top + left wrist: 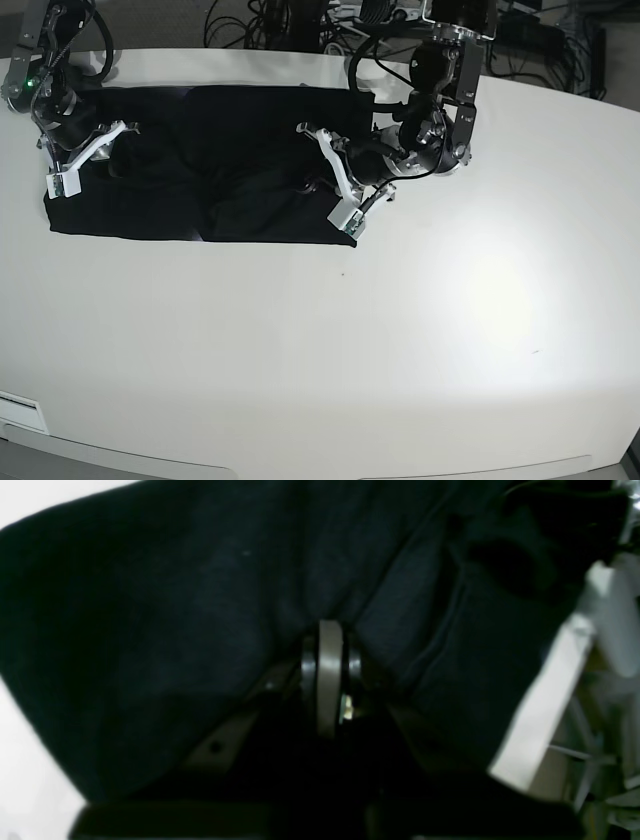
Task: Fold the T-shirt properly
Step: 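Press and regrasp the folded end near the strip's middle with the left gripper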
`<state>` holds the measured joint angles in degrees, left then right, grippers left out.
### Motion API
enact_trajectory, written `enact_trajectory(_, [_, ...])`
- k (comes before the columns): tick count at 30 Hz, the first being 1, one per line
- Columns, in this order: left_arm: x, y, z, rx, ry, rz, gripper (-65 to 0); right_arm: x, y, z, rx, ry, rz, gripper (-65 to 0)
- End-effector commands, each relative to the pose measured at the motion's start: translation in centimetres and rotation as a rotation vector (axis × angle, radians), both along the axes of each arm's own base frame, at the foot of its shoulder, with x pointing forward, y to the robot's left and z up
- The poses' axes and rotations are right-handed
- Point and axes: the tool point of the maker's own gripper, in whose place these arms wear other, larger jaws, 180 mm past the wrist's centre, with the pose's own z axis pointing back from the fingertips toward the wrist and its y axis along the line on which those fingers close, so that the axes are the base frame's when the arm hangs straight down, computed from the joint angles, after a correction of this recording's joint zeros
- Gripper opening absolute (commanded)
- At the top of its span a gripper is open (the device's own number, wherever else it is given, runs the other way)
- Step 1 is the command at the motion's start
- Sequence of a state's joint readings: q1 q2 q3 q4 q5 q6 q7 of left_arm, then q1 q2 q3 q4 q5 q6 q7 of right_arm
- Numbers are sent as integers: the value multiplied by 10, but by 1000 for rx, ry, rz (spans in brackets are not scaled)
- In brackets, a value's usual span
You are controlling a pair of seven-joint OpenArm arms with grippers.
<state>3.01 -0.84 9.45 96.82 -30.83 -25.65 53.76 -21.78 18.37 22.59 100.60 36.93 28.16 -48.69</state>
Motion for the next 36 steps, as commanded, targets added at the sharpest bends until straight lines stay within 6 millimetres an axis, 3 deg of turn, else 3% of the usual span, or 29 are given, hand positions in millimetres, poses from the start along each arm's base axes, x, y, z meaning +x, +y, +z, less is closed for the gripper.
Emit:
enact_trajectory(1, [7, -6, 13, -22, -44, 0, -650, -7, -4, -4, -30, 43, 13, -451])
enact_trajectory(4, [6, -9, 13, -22, -48, -9, -650, -7, -4, -4, -30, 43, 13, -451])
enact_trajectory(7, [-4, -26, 24, -104, -39, -63, -650, -7, -4, -4, -30, 43, 12, -451])
enact_trajectory(13, [-60, -80, 55, -298, -42, -376, -650, -7, -4, -4, -30, 42, 12, -451])
enact_trajectory(17, [-78, -95, 60, -320, -57, -463, -650, -7, -4, -4, -30, 42, 12, -451])
enact_trajectory(20, [-71, -95, 68, -337, -76, -456, -650, -7, -4, -4, -30, 42, 12, -451])
enact_trajectory(24, [-55, -88, 93, -393, -120, -446, -650, -7, -4, -4, -30, 43, 12, -451])
enact_trajectory(29, [-19, -70, 119, -430, -198, -381, -650, -7, -4, -4, -30, 43, 12, -451])
enact_trajectory(33, [19, -39, 99, -253, -277, -246, -650, -7, -4, -4, -30, 43, 12, -451])
enact_trajectory(36, [27, -23, 62, -101, -222, -194, -650, -7, -4, -4, -28, 41, 12, -451])
